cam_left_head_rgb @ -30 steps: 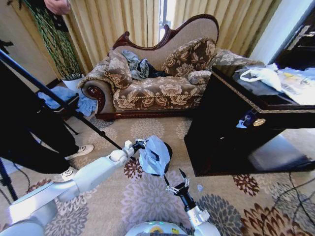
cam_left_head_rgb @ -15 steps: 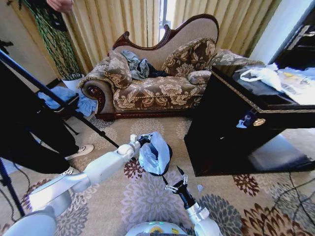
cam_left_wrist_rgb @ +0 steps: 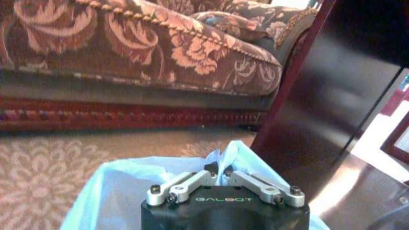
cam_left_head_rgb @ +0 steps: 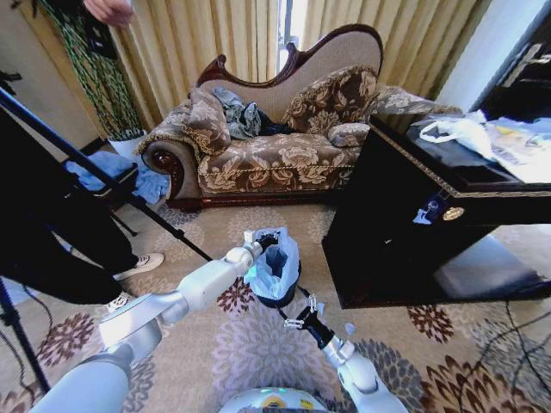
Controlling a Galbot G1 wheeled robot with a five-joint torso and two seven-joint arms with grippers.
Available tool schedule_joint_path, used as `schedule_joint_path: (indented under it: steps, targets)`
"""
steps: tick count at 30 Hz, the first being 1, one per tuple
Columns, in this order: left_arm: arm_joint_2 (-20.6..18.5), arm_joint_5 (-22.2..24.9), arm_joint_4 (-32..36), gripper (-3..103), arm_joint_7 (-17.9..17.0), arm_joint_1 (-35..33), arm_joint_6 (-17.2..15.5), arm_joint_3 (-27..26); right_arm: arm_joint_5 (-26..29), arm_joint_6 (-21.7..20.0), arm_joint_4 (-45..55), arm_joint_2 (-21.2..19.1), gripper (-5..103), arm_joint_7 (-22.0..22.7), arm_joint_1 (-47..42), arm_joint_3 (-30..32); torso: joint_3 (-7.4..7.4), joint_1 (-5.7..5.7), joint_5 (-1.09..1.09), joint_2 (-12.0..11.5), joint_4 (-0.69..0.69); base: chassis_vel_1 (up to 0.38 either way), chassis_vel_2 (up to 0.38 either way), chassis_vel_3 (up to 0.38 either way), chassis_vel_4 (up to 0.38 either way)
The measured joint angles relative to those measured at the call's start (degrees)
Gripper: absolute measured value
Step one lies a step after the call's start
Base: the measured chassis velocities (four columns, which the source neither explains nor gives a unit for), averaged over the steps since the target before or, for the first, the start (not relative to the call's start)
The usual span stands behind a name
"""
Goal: Place a garbage bag over the trash bin.
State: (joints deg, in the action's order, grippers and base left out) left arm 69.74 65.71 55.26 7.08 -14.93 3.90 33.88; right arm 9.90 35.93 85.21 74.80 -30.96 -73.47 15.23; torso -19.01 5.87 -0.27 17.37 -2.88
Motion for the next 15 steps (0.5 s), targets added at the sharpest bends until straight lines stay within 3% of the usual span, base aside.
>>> schedule_joint_path:
  steps: [15]
  targets:
    - [5.4, 5.1, -5.1, 0, -1.4, 0.4, -2.2, -1.7, -1.2, 1.0, -3.8, 0.0, 100, -6.8, 6.1, -0.8, 0.0, 0.0, 0.0, 0.0, -0.02, 0.0, 0.0, 0.0, 0.0]
